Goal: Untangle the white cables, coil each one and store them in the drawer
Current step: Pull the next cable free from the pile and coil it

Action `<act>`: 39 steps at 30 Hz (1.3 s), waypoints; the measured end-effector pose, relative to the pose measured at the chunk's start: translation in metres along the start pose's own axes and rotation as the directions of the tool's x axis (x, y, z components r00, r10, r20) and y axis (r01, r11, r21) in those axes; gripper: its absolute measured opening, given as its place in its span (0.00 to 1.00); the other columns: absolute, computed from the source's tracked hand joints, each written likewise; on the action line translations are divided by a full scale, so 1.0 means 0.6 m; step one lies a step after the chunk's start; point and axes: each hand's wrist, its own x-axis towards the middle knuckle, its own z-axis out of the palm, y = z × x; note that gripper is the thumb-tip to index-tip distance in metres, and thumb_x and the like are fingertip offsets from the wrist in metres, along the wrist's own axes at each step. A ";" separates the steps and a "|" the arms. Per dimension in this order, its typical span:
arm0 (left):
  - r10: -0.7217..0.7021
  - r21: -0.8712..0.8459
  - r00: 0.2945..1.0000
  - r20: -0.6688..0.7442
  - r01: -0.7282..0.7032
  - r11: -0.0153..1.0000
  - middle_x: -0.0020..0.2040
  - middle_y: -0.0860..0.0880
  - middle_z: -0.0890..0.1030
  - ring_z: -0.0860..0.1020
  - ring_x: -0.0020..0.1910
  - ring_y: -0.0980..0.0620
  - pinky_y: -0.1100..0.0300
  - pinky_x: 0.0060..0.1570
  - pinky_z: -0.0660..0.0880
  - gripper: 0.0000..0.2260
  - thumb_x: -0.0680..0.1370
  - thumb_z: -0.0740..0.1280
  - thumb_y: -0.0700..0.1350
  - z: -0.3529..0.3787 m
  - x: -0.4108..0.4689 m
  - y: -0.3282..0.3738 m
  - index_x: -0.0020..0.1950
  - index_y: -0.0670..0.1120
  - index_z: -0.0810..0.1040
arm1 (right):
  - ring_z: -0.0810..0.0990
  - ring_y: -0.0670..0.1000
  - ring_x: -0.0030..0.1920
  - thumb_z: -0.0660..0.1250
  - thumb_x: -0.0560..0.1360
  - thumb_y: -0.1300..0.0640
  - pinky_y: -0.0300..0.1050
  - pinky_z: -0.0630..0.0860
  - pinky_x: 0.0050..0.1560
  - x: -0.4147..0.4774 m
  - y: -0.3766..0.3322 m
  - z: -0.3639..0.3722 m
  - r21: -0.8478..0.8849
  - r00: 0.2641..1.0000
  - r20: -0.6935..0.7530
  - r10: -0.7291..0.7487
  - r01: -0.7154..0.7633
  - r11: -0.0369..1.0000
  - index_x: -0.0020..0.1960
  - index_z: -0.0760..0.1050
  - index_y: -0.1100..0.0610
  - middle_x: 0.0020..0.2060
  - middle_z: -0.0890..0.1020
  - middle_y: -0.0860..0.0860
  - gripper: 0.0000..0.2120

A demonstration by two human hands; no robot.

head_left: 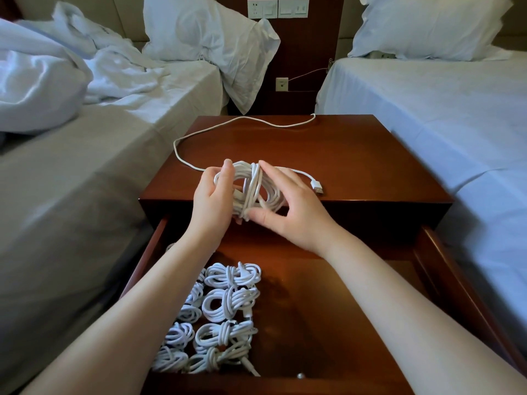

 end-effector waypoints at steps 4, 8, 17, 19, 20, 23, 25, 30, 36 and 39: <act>-0.152 -0.030 0.987 0.059 0.154 0.988 0.47 0.46 0.81 0.81 0.47 0.47 0.47 0.48 0.80 0.18 0.77 0.58 0.62 -0.003 -0.004 -0.008 0.52 0.49 0.75 | 0.66 0.45 0.70 0.76 0.65 0.39 0.41 0.66 0.68 -0.006 0.001 0.006 -0.086 1.000 -0.027 -0.013 0.011 0.996 0.76 0.59 0.51 0.70 0.68 0.45 0.47; -0.206 0.064 0.973 0.109 0.199 0.978 0.46 0.42 0.81 0.81 0.47 0.44 0.46 0.43 0.81 0.23 0.77 0.58 0.65 -0.024 0.000 -0.016 0.50 0.46 0.78 | 0.71 0.45 0.64 0.77 0.64 0.39 0.39 0.69 0.63 -0.008 0.003 0.014 -0.124 0.999 -0.039 -0.009 0.004 0.992 0.74 0.64 0.52 0.64 0.73 0.46 0.44; -0.006 0.758 0.972 0.236 -0.180 0.626 0.29 0.45 0.75 0.75 0.34 0.44 0.54 0.35 0.69 0.21 0.80 0.61 0.52 -0.106 -0.005 -0.060 0.36 0.38 0.76 | 0.72 0.49 0.65 0.76 0.65 0.42 0.45 0.70 0.64 -0.023 0.036 0.067 -0.154 0.967 0.197 0.160 -0.130 0.979 0.73 0.66 0.52 0.65 0.73 0.47 0.42; -0.090 0.793 0.954 0.287 -0.183 0.581 0.27 0.47 0.74 0.74 0.31 0.47 0.57 0.31 0.65 0.21 0.80 0.59 0.53 -0.107 -0.005 -0.065 0.34 0.39 0.75 | 0.71 0.49 0.66 0.76 0.65 0.42 0.46 0.69 0.65 -0.022 0.039 0.076 -0.151 0.957 0.205 0.204 -0.175 0.973 0.74 0.65 0.52 0.66 0.72 0.47 0.41; -0.122 0.804 0.944 0.307 -0.188 0.564 0.28 0.47 0.75 0.74 0.30 0.48 0.59 0.29 0.65 0.22 0.81 0.58 0.53 -0.105 -0.005 -0.066 0.34 0.40 0.75 | 0.71 0.50 0.66 0.76 0.65 0.43 0.46 0.69 0.65 -0.021 0.041 0.079 -0.151 0.955 0.200 0.221 -0.193 0.970 0.74 0.65 0.52 0.66 0.72 0.48 0.41; -0.162 0.810 0.927 0.339 -0.200 0.551 0.30 0.47 0.78 0.75 0.30 0.50 0.59 0.30 0.67 0.22 0.81 0.57 0.54 -0.101 -0.005 -0.070 0.35 0.42 0.75 | 0.71 0.51 0.66 0.76 0.66 0.45 0.48 0.69 0.65 -0.016 0.043 0.088 -0.165 0.943 0.204 0.263 -0.232 0.959 0.73 0.65 0.52 0.66 0.72 0.50 0.40; -0.176 0.808 0.924 0.340 -0.191 0.557 0.30 0.48 0.77 0.75 0.30 0.51 0.59 0.30 0.67 0.21 0.81 0.57 0.54 -0.100 -0.004 -0.072 0.33 0.45 0.73 | 0.69 0.51 0.68 0.74 0.68 0.46 0.50 0.68 0.67 -0.012 0.047 0.092 -0.133 0.927 0.245 0.285 -0.259 0.957 0.74 0.64 0.51 0.68 0.70 0.50 0.38; -0.175 0.808 0.923 0.341 -0.193 0.557 0.30 0.50 0.74 0.73 0.30 0.51 0.60 0.29 0.64 0.19 0.81 0.57 0.53 -0.097 -0.005 -0.073 0.33 0.46 0.72 | 0.67 0.49 0.70 0.68 0.75 0.50 0.42 0.64 0.66 -0.004 0.042 0.093 0.004 0.909 0.306 0.284 -0.299 0.954 0.73 0.66 0.51 0.71 0.68 0.48 0.28; -0.169 0.817 0.934 0.315 -0.177 0.549 0.30 0.49 0.74 0.73 0.30 0.52 0.60 0.29 0.64 0.19 0.82 0.57 0.53 -0.092 -0.006 -0.074 0.33 0.46 0.71 | 0.66 0.49 0.70 0.67 0.75 0.45 0.42 0.64 0.66 -0.005 0.042 0.093 -0.056 0.915 0.308 0.259 -0.255 0.965 0.73 0.66 0.50 0.71 0.68 0.47 0.28; -0.130 0.813 0.947 0.294 -0.176 0.555 0.29 0.49 0.75 0.74 0.31 0.49 0.58 0.32 0.68 0.19 0.81 0.57 0.52 -0.091 -0.006 -0.073 0.34 0.44 0.72 | 0.63 0.50 0.73 0.66 0.76 0.42 0.49 0.61 0.72 -0.008 0.044 0.092 -0.094 0.923 0.277 0.268 -0.252 0.963 0.73 0.66 0.50 0.73 0.66 0.48 0.29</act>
